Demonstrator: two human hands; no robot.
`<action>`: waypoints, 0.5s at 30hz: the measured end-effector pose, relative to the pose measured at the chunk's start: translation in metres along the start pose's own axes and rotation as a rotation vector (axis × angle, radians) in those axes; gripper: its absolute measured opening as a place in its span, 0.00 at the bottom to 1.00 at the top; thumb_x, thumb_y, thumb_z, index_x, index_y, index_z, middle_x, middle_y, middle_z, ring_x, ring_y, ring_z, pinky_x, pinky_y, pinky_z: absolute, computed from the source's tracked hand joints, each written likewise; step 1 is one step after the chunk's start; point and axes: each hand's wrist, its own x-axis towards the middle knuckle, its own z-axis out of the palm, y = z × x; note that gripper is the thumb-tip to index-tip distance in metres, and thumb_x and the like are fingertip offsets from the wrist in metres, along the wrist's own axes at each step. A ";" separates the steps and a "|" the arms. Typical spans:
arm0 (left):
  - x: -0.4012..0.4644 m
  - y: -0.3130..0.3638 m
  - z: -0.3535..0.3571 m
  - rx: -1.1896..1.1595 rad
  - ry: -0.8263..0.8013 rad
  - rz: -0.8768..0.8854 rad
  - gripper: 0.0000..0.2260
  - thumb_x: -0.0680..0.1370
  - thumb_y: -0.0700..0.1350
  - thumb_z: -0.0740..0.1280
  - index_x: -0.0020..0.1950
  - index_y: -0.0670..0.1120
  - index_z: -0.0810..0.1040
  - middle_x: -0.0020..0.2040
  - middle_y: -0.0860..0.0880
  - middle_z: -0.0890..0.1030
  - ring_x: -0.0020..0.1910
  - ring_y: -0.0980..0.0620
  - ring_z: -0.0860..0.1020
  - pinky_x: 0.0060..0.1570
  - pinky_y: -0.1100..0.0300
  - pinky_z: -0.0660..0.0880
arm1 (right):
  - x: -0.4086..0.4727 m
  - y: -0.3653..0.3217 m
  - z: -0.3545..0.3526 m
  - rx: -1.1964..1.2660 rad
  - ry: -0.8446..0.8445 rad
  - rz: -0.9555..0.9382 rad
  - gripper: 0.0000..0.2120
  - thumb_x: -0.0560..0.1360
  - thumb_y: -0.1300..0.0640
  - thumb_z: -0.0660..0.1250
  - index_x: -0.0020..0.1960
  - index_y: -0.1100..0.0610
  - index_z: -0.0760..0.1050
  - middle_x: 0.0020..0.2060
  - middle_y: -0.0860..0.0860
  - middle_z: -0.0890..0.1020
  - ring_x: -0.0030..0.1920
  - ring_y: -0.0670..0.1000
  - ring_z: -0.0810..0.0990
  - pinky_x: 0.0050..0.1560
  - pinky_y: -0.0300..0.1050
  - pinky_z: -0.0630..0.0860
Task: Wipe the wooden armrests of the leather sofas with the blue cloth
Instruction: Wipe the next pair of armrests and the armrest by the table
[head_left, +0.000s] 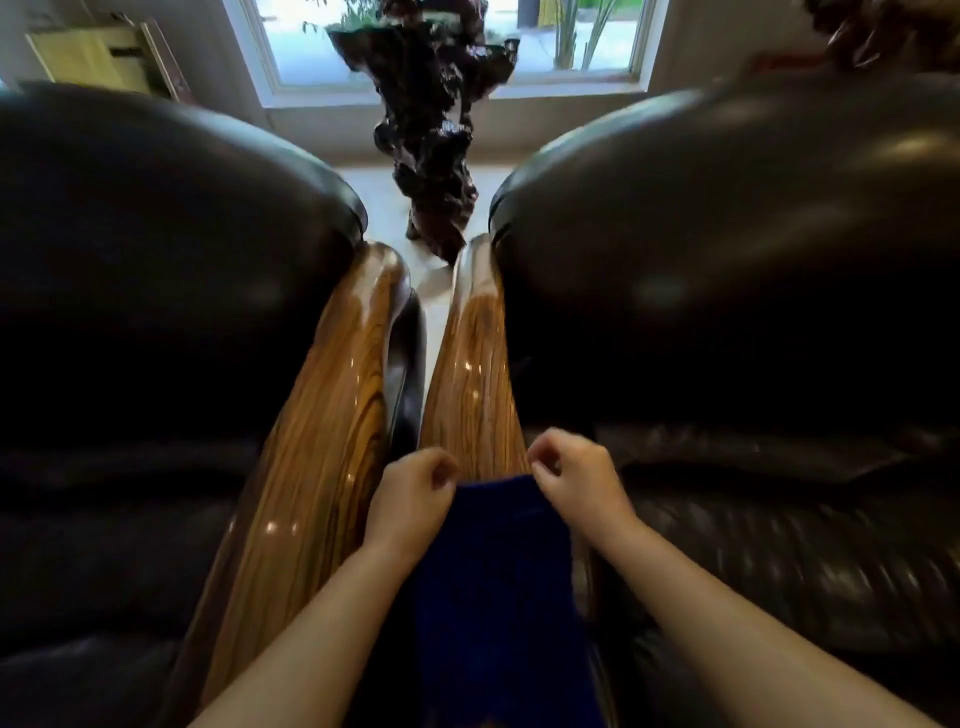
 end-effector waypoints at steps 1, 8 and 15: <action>0.002 -0.006 0.009 0.014 0.107 0.039 0.13 0.76 0.40 0.64 0.60 0.49 0.75 0.59 0.49 0.78 0.59 0.54 0.75 0.60 0.57 0.73 | -0.002 0.010 0.008 -0.053 0.117 -0.007 0.10 0.75 0.58 0.65 0.56 0.53 0.74 0.54 0.50 0.79 0.58 0.48 0.75 0.56 0.37 0.72; -0.055 -0.055 0.073 0.222 0.238 0.220 0.24 0.79 0.50 0.47 0.73 0.53 0.40 0.75 0.56 0.41 0.75 0.59 0.39 0.73 0.54 0.40 | -0.095 0.044 0.082 -0.249 0.172 -0.080 0.27 0.79 0.48 0.47 0.75 0.50 0.41 0.75 0.50 0.46 0.76 0.49 0.42 0.74 0.50 0.42; -0.087 -0.079 0.105 0.279 0.150 0.162 0.26 0.78 0.51 0.46 0.73 0.51 0.38 0.74 0.54 0.40 0.74 0.59 0.37 0.73 0.51 0.42 | -0.104 0.043 0.106 -0.269 0.127 -0.024 0.28 0.78 0.47 0.45 0.74 0.53 0.38 0.75 0.49 0.43 0.75 0.48 0.41 0.74 0.53 0.46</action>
